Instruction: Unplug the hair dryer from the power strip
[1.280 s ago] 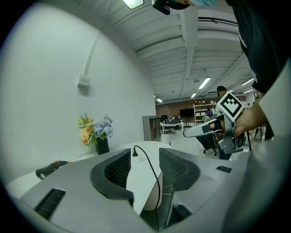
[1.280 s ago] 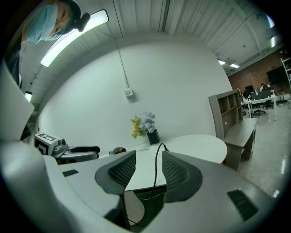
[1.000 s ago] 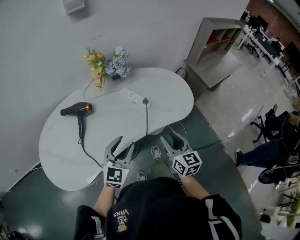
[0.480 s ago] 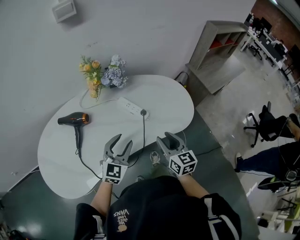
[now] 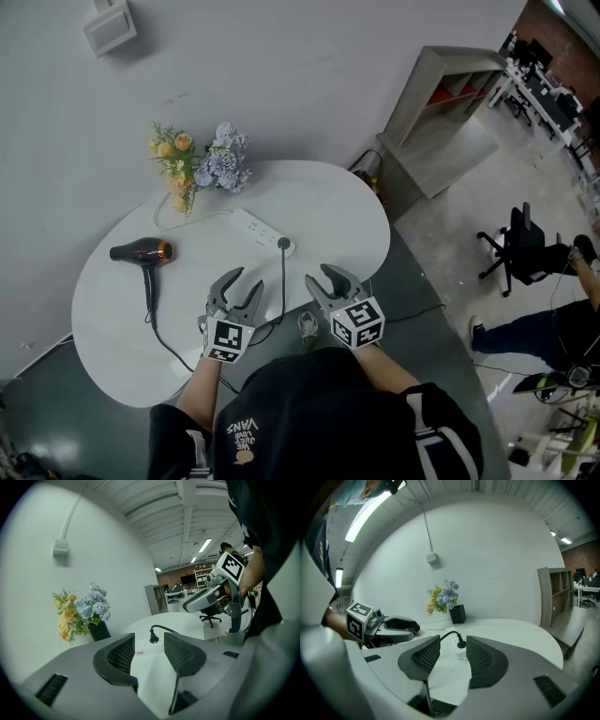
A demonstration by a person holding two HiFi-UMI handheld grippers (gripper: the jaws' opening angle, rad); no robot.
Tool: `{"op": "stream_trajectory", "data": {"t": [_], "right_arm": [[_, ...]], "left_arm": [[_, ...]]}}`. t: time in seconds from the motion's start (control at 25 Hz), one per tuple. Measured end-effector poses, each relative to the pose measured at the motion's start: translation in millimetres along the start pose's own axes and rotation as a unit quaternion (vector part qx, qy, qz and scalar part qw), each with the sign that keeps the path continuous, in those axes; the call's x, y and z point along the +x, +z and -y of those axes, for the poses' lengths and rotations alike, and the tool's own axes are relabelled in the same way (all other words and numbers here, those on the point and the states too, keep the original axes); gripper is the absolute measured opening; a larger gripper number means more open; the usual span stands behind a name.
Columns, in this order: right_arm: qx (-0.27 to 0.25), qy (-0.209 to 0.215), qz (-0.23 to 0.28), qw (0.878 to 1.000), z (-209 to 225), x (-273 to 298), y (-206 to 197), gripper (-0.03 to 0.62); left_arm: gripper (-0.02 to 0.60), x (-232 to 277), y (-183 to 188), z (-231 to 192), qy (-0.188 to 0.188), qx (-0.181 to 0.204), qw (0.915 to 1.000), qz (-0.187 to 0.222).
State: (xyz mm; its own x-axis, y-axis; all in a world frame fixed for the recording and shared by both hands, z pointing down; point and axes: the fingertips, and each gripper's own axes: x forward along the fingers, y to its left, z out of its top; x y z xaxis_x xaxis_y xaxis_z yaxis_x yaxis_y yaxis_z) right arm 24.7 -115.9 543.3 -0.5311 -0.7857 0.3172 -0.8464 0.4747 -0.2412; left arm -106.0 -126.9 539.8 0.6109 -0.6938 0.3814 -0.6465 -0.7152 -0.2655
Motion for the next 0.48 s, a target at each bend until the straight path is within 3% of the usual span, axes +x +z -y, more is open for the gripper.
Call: {"op": "stream_trajectory", "data": {"t": [0.2,0.48], "right_arm": [[-0.01,0.017,-0.009,1.0,14,24,2,0.161],[-0.024,0.049,-0.029,0.998,23,52,-4,0.161]], "left_arm": [[0.189,25,-6,-4,-0.005,0.021,0.9996,-0.019],[0.189,57,-24,-4,-0.027,0.082,0.994,-0.067]]}}
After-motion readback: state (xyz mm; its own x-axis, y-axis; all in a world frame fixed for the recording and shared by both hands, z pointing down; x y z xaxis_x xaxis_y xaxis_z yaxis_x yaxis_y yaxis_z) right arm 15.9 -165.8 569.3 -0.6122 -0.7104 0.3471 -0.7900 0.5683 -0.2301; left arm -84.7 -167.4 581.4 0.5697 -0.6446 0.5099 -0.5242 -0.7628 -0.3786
